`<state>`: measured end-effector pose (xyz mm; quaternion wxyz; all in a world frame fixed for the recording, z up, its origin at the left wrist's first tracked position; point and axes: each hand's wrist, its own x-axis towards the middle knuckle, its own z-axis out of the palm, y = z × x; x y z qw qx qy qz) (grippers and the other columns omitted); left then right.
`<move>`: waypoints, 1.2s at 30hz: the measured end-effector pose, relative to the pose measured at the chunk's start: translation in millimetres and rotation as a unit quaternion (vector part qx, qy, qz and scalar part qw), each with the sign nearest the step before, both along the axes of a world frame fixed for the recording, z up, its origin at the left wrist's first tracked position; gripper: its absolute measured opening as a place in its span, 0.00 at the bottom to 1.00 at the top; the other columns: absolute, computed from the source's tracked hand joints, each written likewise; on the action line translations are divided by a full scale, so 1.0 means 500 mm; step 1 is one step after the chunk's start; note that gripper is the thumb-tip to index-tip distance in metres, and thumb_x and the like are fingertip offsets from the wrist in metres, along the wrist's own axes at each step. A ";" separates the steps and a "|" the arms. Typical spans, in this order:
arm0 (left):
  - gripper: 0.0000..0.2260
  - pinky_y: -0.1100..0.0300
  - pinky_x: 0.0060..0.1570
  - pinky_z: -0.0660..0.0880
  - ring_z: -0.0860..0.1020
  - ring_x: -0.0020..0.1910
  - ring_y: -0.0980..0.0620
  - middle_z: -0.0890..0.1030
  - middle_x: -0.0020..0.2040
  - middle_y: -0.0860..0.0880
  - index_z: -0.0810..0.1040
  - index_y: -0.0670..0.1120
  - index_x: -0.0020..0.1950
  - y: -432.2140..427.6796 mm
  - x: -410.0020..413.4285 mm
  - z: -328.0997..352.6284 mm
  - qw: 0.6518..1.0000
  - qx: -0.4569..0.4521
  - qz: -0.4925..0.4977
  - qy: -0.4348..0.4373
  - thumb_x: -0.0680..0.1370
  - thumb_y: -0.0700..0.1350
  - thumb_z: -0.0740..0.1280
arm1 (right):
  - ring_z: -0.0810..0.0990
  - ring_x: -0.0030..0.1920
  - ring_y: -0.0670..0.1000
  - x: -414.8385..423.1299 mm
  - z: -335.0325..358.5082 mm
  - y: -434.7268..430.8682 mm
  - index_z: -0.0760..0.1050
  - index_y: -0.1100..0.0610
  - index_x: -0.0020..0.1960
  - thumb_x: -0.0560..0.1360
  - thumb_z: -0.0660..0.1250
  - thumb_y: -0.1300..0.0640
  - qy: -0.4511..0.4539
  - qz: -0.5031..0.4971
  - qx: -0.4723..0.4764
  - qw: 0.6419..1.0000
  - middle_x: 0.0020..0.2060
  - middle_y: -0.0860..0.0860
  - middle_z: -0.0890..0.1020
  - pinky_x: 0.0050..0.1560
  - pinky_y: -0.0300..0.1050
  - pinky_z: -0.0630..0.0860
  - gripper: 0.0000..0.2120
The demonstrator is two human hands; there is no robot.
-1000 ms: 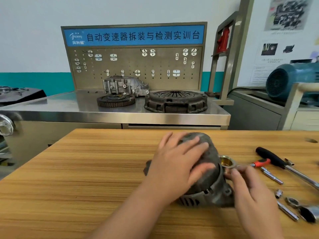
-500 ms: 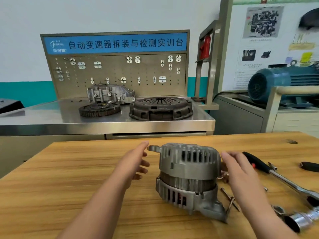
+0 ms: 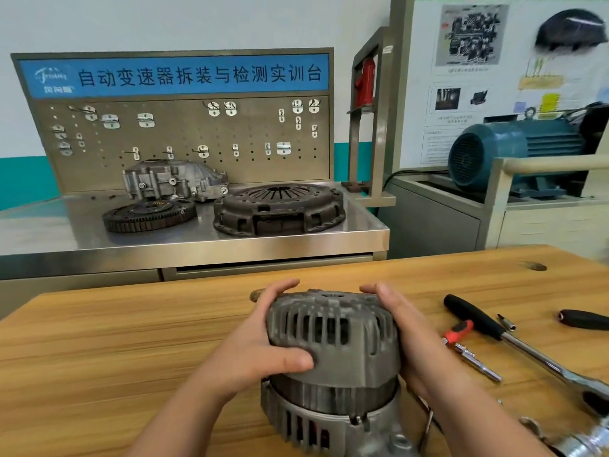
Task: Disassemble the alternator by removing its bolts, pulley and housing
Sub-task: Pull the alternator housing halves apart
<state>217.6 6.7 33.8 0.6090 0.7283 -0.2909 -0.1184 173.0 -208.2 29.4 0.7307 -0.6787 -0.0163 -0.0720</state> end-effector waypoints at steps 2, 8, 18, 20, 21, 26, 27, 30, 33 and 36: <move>0.41 0.62 0.48 0.79 0.81 0.55 0.57 0.80 0.57 0.60 0.69 0.68 0.60 -0.002 -0.015 -0.002 0.999 -0.011 0.022 -0.023 0.49 0.58 0.81 | 0.82 0.53 0.60 -0.001 -0.001 0.015 0.77 0.57 0.51 0.58 0.69 0.32 -0.017 -0.022 0.025 0.999 0.50 0.60 0.83 0.61 0.63 0.72 0.33; 0.45 0.66 0.51 0.78 0.80 0.57 0.59 0.76 0.61 0.65 0.68 0.67 0.63 0.001 -0.068 0.004 0.990 -0.016 0.052 -0.127 0.49 0.58 0.82 | 0.82 0.53 0.59 -0.030 0.001 0.026 0.79 0.49 0.48 0.69 0.62 0.55 -0.092 -0.057 0.059 0.992 0.50 0.53 0.84 0.58 0.69 0.74 0.11; 0.43 0.68 0.53 0.76 0.80 0.59 0.55 0.78 0.63 0.57 0.71 0.57 0.66 0.042 -0.111 0.087 0.970 -0.082 0.065 -0.221 0.53 0.63 0.81 | 0.84 0.45 0.51 -0.042 0.092 0.056 0.78 0.45 0.47 0.66 0.58 0.55 -0.178 0.030 0.014 0.983 0.44 0.48 0.84 0.41 0.50 0.81 0.15; 0.42 0.68 0.51 0.77 0.81 0.57 0.54 0.79 0.61 0.57 0.73 0.60 0.62 0.058 -0.119 0.057 0.979 -0.063 0.081 -0.179 0.49 0.58 0.82 | 0.84 0.46 0.50 -0.041 0.053 0.077 0.79 0.44 0.48 0.68 0.58 0.55 -0.137 0.035 0.019 0.990 0.45 0.47 0.84 0.43 0.49 0.82 0.14; 0.42 0.67 0.51 0.77 0.81 0.57 0.53 0.80 0.60 0.56 0.74 0.61 0.61 0.064 -0.126 0.040 0.983 -0.054 0.088 -0.152 0.48 0.57 0.82 | 0.84 0.46 0.49 -0.044 0.031 0.088 0.79 0.45 0.48 0.70 0.59 0.56 -0.116 0.036 0.029 0.992 0.46 0.47 0.84 0.43 0.48 0.82 0.13; 0.44 0.63 0.51 0.79 0.82 0.55 0.51 0.81 0.59 0.55 0.73 0.60 0.62 0.088 -0.143 0.000 0.982 -0.039 0.112 -0.148 0.48 0.56 0.83 | 0.83 0.48 0.51 -0.051 0.015 0.117 0.81 0.48 0.49 0.67 0.58 0.56 -0.114 0.025 0.045 0.992 0.47 0.48 0.84 0.47 0.51 0.81 0.16; 0.43 0.64 0.50 0.79 0.82 0.55 0.51 0.81 0.59 0.56 0.74 0.61 0.60 0.091 -0.148 0.000 0.984 -0.050 0.106 -0.135 0.47 0.53 0.83 | 0.83 0.48 0.50 -0.050 0.012 0.119 0.81 0.47 0.48 0.68 0.58 0.57 -0.109 0.019 0.045 0.993 0.46 0.47 0.84 0.46 0.50 0.82 0.15; 0.40 0.68 0.49 0.77 0.83 0.54 0.54 0.82 0.57 0.57 0.77 0.62 0.57 0.101 -0.160 0.010 0.983 -0.056 0.109 -0.140 0.46 0.52 0.82 | 0.84 0.47 0.52 -0.048 0.019 0.124 0.82 0.46 0.47 0.74 0.55 0.67 -0.095 0.016 0.053 0.994 0.45 0.47 0.84 0.45 0.51 0.83 0.22; 0.41 0.70 0.50 0.76 0.82 0.55 0.54 0.82 0.58 0.54 0.79 0.60 0.57 0.115 -0.166 0.031 0.975 -0.064 0.122 -0.173 0.45 0.55 0.84 | 0.84 0.45 0.53 -0.051 0.035 0.128 0.82 0.46 0.49 0.71 0.56 0.65 -0.120 0.053 0.050 0.990 0.44 0.48 0.85 0.40 0.49 0.83 0.22; 0.39 0.67 0.49 0.77 0.83 0.54 0.50 0.82 0.57 0.51 0.80 0.59 0.54 0.119 -0.164 0.035 0.972 -0.066 0.128 -0.184 0.43 0.51 0.81 | 0.84 0.49 0.52 -0.058 0.048 0.145 0.82 0.49 0.50 0.66 0.56 0.57 -0.136 0.081 0.061 0.985 0.48 0.51 0.84 0.43 0.48 0.82 0.20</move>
